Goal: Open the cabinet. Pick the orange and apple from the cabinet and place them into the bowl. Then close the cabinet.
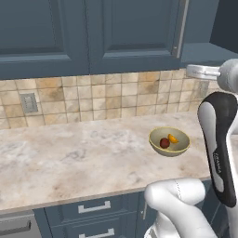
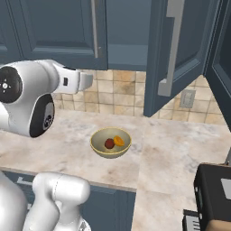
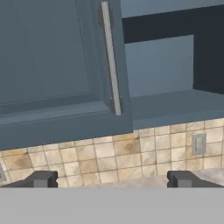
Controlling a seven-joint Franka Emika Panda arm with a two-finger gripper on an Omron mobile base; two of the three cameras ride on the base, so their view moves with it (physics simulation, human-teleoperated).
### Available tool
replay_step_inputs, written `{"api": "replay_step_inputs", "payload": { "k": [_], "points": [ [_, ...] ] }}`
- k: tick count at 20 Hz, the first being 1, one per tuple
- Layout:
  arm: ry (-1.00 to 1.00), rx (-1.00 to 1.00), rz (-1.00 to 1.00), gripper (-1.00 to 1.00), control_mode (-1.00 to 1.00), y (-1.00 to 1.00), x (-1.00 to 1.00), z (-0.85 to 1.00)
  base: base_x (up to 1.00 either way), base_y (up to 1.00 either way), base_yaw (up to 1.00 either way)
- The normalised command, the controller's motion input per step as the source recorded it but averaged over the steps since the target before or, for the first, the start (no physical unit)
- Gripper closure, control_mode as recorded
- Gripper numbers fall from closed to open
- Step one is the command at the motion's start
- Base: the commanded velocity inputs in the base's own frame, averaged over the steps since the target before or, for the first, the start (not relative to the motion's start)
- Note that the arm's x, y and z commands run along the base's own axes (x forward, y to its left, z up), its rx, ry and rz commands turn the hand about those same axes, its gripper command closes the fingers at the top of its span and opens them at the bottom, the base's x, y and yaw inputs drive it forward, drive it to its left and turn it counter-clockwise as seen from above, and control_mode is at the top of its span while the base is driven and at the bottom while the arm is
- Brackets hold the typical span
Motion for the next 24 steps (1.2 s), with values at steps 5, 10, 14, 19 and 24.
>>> {"api": "replay_step_inputs", "payload": {
  "k": [5,10,14,19,24],
  "points": [
    [-0.03,-0.04,0.01,-1.0,-1.0,0.0,-0.7,-0.17,0.0,0.0,0.0],
    [0.0,-0.01,-0.01,-1.0,-1.0,-0.04,-1.0,0.0,0.0,0.0,0.0],
    [0.0,0.0,-0.09,-1.0,-1.0,-0.17,-1.0,0.0,0.0,0.0,0.0],
    [0.08,0.0,-0.2,-1.0,-1.0,-0.33,-0.83,0.0,0.0,0.0,0.0],
    [0.0,0.0,-0.16,-1.0,-1.0,-0.65,-0.67,-0.05,0.0,0.0,0.0]
  ]
}}
